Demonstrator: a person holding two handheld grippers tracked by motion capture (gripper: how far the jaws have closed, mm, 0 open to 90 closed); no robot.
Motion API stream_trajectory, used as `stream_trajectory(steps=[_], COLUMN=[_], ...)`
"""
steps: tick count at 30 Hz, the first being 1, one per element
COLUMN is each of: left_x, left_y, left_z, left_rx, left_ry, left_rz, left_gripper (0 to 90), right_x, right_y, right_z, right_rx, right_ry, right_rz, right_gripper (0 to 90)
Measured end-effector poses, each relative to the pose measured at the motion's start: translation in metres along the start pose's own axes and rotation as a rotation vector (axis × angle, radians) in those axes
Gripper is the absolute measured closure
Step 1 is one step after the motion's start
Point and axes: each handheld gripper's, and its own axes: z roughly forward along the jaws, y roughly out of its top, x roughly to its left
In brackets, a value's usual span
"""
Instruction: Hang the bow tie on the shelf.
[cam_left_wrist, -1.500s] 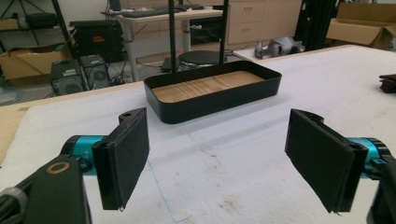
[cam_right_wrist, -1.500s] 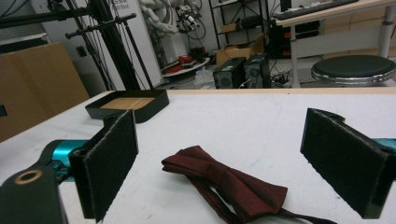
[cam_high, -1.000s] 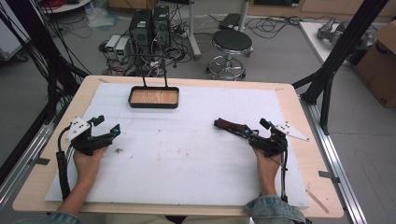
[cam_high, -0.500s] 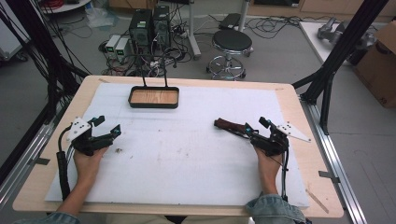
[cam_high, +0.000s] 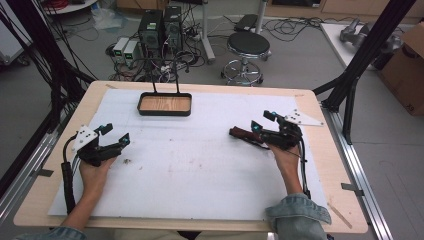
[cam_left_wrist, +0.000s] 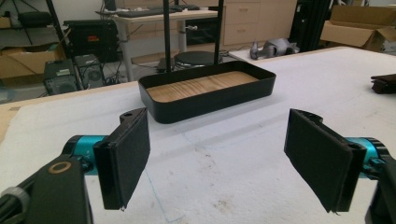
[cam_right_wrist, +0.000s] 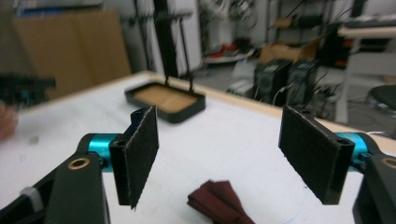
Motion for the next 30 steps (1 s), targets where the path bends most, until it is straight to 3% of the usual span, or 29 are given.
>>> stream_trajectory(steps=[3, 4, 6, 7, 8, 13, 22, 25, 30], left_x=[0.0, 0.0, 0.0, 0.0, 0.0, 0.0, 0.0, 0.0, 0.0], left_y=[0.0, 0.0, 0.0, 0.0, 0.0, 0.0, 0.0, 0.0, 0.0], left_z=[0.0, 0.0, 0.0, 0.0, 0.0, 0.0, 0.0, 0.0, 0.0], left_rx=[0.001, 0.001, -0.001, -0.002, -0.001, 0.0, 0.002, 0.003, 0.003], left_ry=[-0.002, -0.002, -0.003, -0.002, -0.003, -0.004, -0.003, -0.003, -0.002], left_rz=[-0.003, -0.003, -0.007, -0.008, -0.008, -0.012, -0.012, -0.012, -0.012], left_gripper=[22.8, 22.8, 22.8, 22.8, 22.8, 22.9, 22.9, 22.9, 22.9], right_x=[-0.007, -0.012, -0.014, -0.023, -0.023, -0.029, -0.031, -0.032, -0.031], right_y=[-0.007, -0.013, -0.016, -0.022, -0.022, -0.034, -0.043, -0.045, -0.045], right_z=[0.021, 0.029, 0.032, 0.038, 0.038, 0.046, 0.053, 0.054, 0.055], right_rx=[0.115, 0.147, 0.162, 0.229, 0.229, 0.344, 0.452, 0.465, 0.489], right_ry=[0.0, -0.03, -0.03, -0.023, -0.023, -0.039, -0.034, -0.032, -0.029], right_rz=[-0.026, -0.045, -0.041, -0.019, -0.019, -0.027, -0.062, -0.061, -0.072], right_gripper=[31.3, 33.7, 34.4, 35.9, 35.9, 42.0, 54.2, 55.9, 66.2])
